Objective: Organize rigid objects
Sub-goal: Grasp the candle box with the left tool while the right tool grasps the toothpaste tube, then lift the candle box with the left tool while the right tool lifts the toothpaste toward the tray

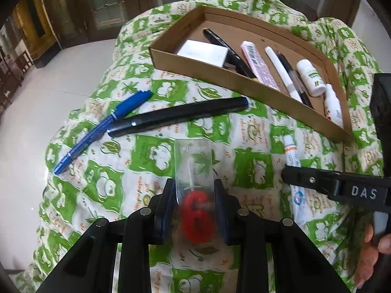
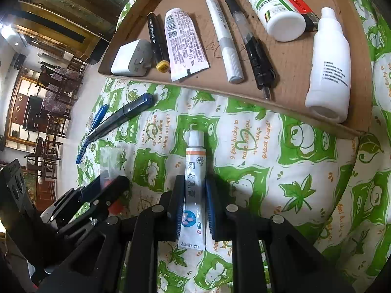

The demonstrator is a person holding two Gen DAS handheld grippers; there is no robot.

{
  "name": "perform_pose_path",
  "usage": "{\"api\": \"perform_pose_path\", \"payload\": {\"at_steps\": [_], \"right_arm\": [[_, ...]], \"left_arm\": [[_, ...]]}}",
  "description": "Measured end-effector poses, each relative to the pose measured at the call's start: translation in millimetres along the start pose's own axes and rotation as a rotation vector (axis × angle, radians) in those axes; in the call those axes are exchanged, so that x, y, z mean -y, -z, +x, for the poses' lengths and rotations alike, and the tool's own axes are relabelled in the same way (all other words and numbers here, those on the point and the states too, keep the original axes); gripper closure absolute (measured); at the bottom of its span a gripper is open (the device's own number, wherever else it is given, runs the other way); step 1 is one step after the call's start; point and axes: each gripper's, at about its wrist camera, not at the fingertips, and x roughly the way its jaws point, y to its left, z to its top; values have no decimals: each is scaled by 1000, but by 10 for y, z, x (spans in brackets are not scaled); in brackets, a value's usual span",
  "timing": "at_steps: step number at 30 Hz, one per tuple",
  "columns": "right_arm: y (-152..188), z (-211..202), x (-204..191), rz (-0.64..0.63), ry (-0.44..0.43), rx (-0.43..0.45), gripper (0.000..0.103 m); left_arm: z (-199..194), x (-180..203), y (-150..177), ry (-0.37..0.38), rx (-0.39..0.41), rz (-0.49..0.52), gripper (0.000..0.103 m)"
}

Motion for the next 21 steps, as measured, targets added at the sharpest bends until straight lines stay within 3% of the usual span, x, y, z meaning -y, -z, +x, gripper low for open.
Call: {"api": "perform_pose_path", "payload": {"at_steps": [3,8,10,16,21], "right_arm": [[12,21,-34,-10,9,2,87],[28,42,-123,-31,26,2,87],[37,44,-167,-43,34,3,87],[50,79,-185,-38,24,6,87],[31,65,-122,31,-57,5,87]], "left_arm": [[48,-1,15,-45,6,20,65],[124,76,-28,-99,13,83,66],[115,72,-29,-90,16,83,71],[47,86,1,-79,36,86,74],[-10,-30,-23,5,44,13,74]]}}
